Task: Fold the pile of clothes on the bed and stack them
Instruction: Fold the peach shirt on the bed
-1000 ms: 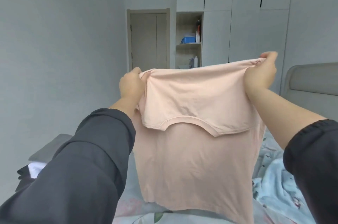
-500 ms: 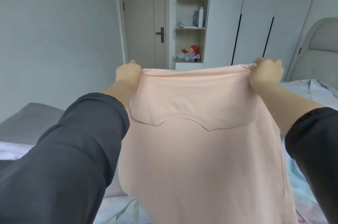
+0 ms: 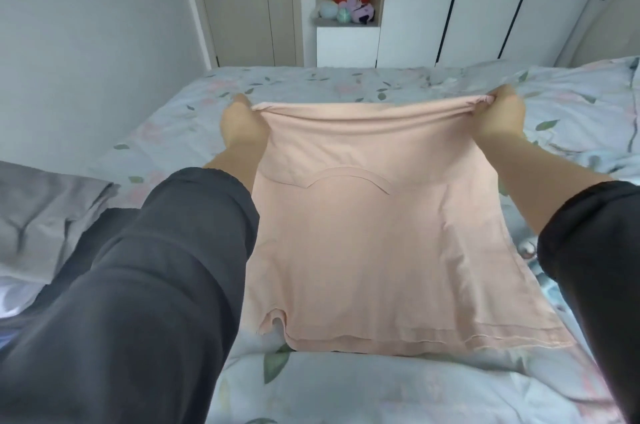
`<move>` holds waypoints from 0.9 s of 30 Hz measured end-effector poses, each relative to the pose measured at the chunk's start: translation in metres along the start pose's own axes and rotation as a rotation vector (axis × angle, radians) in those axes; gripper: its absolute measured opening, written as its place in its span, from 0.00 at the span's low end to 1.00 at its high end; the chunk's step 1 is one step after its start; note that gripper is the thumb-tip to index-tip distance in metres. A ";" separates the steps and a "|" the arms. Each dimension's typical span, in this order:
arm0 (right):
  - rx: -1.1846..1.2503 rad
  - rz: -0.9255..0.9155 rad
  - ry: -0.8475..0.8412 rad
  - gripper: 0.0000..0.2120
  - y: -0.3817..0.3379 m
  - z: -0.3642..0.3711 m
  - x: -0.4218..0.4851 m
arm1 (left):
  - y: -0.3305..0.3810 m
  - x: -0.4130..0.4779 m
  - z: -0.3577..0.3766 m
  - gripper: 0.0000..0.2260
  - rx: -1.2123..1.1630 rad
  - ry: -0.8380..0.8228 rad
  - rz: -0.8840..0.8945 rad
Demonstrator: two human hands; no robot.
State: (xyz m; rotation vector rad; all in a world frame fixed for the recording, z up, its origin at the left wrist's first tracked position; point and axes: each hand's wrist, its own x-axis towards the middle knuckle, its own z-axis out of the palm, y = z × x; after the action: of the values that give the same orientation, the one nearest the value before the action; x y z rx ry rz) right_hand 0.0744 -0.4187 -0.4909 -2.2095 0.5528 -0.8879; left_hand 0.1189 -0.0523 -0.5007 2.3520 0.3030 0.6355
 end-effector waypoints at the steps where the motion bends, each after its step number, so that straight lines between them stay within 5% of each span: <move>1: -0.006 0.031 -0.016 0.12 0.006 -0.001 -0.006 | -0.007 -0.008 0.004 0.08 -0.007 -0.017 0.005; 8: -0.037 0.021 -0.041 0.10 0.058 -0.023 -0.089 | -0.072 -0.091 -0.006 0.05 0.043 -0.118 0.189; 12: -0.076 0.041 -0.079 0.08 0.102 -0.044 -0.162 | -0.114 -0.166 -0.023 0.04 0.193 -0.316 0.439; 18: -0.129 0.024 -0.097 0.16 0.139 -0.081 -0.239 | -0.146 -0.225 -0.049 0.08 0.248 -0.432 0.705; 22: -0.590 -0.112 -0.242 0.16 0.162 -0.092 -0.262 | -0.163 -0.236 -0.058 0.16 0.209 -0.446 0.889; 25: -0.935 -0.034 -0.445 0.23 0.154 -0.086 -0.267 | -0.169 -0.245 -0.058 0.16 0.110 -0.427 0.519; 27: -0.947 -0.152 -0.482 0.30 0.139 -0.072 -0.267 | -0.164 -0.239 -0.054 0.13 -0.034 -0.356 -0.037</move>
State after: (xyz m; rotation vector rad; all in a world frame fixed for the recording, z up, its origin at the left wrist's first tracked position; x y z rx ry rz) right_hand -0.1765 -0.3855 -0.6690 -3.2072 0.6455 -0.0887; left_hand -0.1208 0.0107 -0.6608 2.3666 0.1727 0.1949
